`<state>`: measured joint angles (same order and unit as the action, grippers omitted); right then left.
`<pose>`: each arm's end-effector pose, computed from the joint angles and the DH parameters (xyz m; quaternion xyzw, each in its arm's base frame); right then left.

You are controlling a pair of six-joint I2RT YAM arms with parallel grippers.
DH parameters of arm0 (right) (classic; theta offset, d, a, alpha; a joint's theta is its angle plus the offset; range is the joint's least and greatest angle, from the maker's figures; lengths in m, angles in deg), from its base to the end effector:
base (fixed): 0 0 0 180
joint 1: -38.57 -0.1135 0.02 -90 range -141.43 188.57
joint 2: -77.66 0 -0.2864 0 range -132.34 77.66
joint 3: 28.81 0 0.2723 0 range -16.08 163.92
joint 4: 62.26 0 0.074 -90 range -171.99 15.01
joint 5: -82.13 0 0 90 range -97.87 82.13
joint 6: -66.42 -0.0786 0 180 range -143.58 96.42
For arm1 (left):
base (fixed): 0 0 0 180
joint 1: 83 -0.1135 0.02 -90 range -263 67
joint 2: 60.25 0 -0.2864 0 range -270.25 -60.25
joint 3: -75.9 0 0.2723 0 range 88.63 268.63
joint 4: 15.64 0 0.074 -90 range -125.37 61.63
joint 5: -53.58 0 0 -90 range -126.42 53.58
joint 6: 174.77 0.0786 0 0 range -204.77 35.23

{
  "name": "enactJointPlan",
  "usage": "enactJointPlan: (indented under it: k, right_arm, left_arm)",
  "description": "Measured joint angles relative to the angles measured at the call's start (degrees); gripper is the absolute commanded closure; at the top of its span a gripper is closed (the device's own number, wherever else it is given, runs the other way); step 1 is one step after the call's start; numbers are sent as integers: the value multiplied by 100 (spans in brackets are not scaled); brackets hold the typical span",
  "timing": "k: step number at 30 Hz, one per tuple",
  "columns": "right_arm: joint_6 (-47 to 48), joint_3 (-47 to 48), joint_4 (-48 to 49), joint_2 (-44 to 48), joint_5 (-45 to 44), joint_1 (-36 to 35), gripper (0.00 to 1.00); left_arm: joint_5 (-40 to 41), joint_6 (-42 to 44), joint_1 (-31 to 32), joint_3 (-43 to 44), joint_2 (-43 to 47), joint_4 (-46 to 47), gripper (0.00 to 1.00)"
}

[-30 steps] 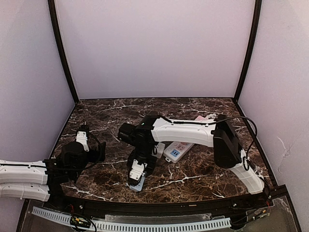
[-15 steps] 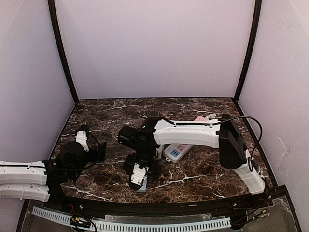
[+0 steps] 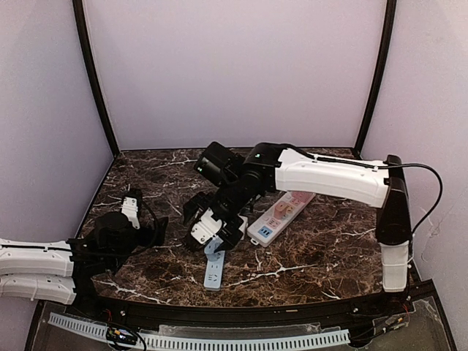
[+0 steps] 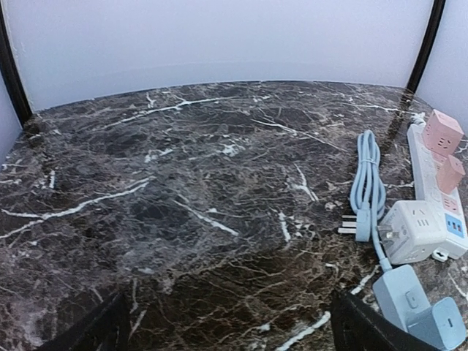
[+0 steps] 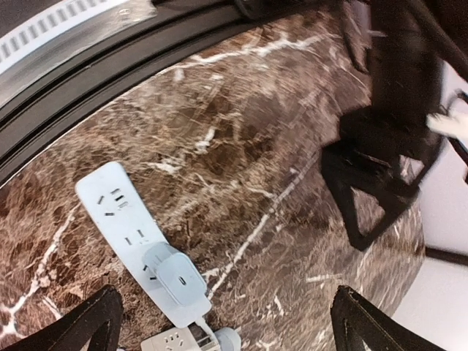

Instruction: Insert the plug

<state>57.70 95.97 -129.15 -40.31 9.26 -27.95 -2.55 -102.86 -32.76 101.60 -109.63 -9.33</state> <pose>0.1776 0.4670 0.2695 -0.9285 0.2280 0.1099 0.2716 0.1717 -0.1379 0.1800 0.0477 0.7885 -0.1240 0.6006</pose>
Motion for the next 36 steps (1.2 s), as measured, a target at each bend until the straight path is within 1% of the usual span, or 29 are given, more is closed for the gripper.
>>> enactJointPlan:
  k: [3,6,9,13,16,20,23,27,33,36]
  right_arm:
    - [-999,-693,811,435,-42,184,1]
    - [-2087,-1742,1770,1093,-243,304,1]
    - [-3265,-2859,2857,1873,-597,315,1]
    - [-4774,-3709,3882,2660,-1198,330,1]
    - [-5713,-4319,4693,3176,-1716,420,1]
    - [-6854,-5268,5630,3926,-2232,702,1]
    - [-7591,-5622,5956,4380,-2531,911,1]
    - [-8382,-5641,6076,4625,-3134,968,1]
    - [-8981,-5648,6000,4631,-3908,979,1]
    - [-9119,-5685,5998,4631,-4026,1014,1]
  left_arm:
    - [-498,28,-15,208,-413,101,15]
    - [-1134,55,-22,549,-966,201,20]
    - [-1768,31,-20,973,-1593,256,24]
    - [-2496,-133,-11,1486,-2247,118,28]
    - [-2811,-310,50,1672,-2343,-164,29]
    - [-2966,-551,267,1600,-2092,-470,30]
    - [-3067,-684,387,1460,-1921,-570,32]
    - [-3130,-796,570,1366,-1899,-605,34]
    - [-3152,-833,715,1342,-1945,-590,37]
    - [-3195,-833,721,1342,-2096,-584,38]
